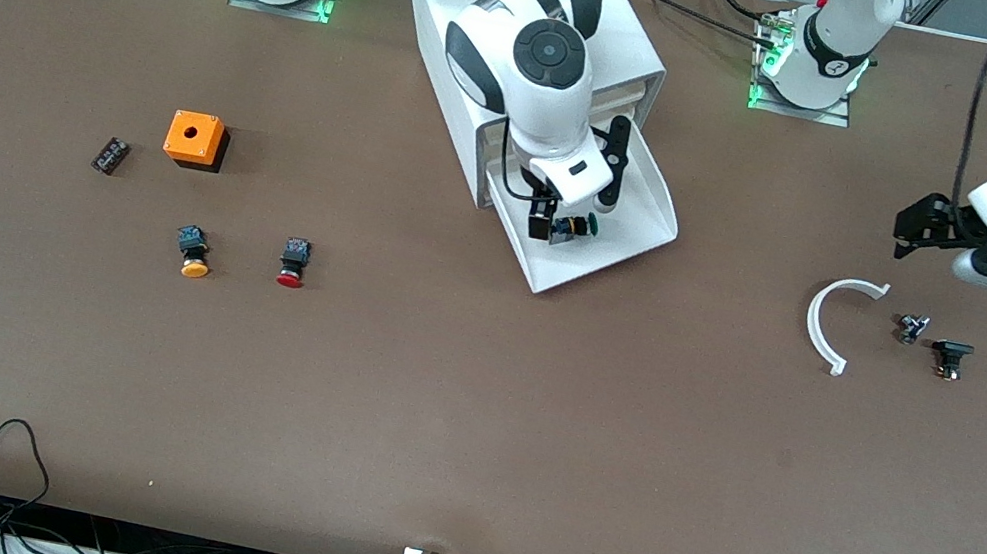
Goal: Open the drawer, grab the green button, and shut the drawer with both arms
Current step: 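Grasp the green push button in the drawer with the right gripper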
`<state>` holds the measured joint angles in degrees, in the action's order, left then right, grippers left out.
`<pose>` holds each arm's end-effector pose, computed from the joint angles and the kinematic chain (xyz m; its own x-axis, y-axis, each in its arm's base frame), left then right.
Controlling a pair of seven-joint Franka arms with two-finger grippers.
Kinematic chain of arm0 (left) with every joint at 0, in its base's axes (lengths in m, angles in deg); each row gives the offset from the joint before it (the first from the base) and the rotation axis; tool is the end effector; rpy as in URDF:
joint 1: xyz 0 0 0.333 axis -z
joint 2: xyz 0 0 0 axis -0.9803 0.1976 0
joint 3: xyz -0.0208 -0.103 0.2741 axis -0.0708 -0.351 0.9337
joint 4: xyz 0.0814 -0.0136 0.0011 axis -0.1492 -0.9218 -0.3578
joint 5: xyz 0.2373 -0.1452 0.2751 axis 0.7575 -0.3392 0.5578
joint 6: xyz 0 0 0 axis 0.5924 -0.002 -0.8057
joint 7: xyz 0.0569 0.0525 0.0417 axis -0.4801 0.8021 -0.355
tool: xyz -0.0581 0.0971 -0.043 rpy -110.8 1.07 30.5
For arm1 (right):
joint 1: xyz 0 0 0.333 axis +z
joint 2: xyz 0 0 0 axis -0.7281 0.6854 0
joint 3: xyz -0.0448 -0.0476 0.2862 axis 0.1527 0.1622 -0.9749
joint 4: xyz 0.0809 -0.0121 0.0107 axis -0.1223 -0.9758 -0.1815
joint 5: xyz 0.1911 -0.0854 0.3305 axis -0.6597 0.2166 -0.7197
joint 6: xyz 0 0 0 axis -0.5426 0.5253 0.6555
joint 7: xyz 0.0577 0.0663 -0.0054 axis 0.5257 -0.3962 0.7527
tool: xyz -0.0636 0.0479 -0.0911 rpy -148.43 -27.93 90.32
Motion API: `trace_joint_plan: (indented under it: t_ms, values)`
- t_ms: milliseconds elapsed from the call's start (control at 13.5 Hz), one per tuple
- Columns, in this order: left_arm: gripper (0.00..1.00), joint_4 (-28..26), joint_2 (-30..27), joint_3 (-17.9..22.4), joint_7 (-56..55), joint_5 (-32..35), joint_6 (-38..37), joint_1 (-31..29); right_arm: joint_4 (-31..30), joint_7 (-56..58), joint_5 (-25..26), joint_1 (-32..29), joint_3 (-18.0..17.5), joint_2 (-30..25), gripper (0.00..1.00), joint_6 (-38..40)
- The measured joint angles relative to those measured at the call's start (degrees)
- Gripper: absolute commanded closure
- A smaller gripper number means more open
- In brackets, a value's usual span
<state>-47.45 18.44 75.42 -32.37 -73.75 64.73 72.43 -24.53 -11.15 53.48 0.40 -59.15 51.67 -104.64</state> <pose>0.5441 -0.0537 0.5291 0.9940 -0.1089 -0.0141 -0.1097 -0.9900 -0.0890 0.4581 0.5649 0.3175 0.0144 0.9944 0.1046 0.9997 -0.0122 -0.0220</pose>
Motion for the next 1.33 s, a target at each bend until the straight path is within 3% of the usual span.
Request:
trace_joint_plan:
  t_ms: [369, 665, 1108, 1182, 1330]
  values:
    - [0.00, 1.59, 0.00, 2.02, -1.37, -0.86, -0.24, -0.76, 2.91, 3.37, 0.09, -0.18, 0.27, 4.20, 0.00, 0.00]
    - [0.00, 1.55, 0.01, 4.84, -1.44, -6.42, -0.34, -2.23, 5.67, 3.65, 0.25, 0.41, 0.26, 7.83, 0.00, -0.78]
    - [0.00, 1.35, 0.01, 5.15, -1.43, -7.29, -0.41, -3.17, 6.09, 3.69, 0.33, 2.54, 1.64, 10.59, 0.00, -2.85]
    - [0.00, 1.35, 0.00, 5.12, -1.43, -7.29, -0.41, -3.17, 6.11, 3.69, 0.33, 2.95, 1.81, 10.83, 0.04, -2.86]
    - [0.00, 1.36, -0.03, 5.08, -1.43, -7.29, -0.41, -3.16, 6.20, 3.69, 0.38, 3.36, 1.94, 11.25, 0.29, -2.89]
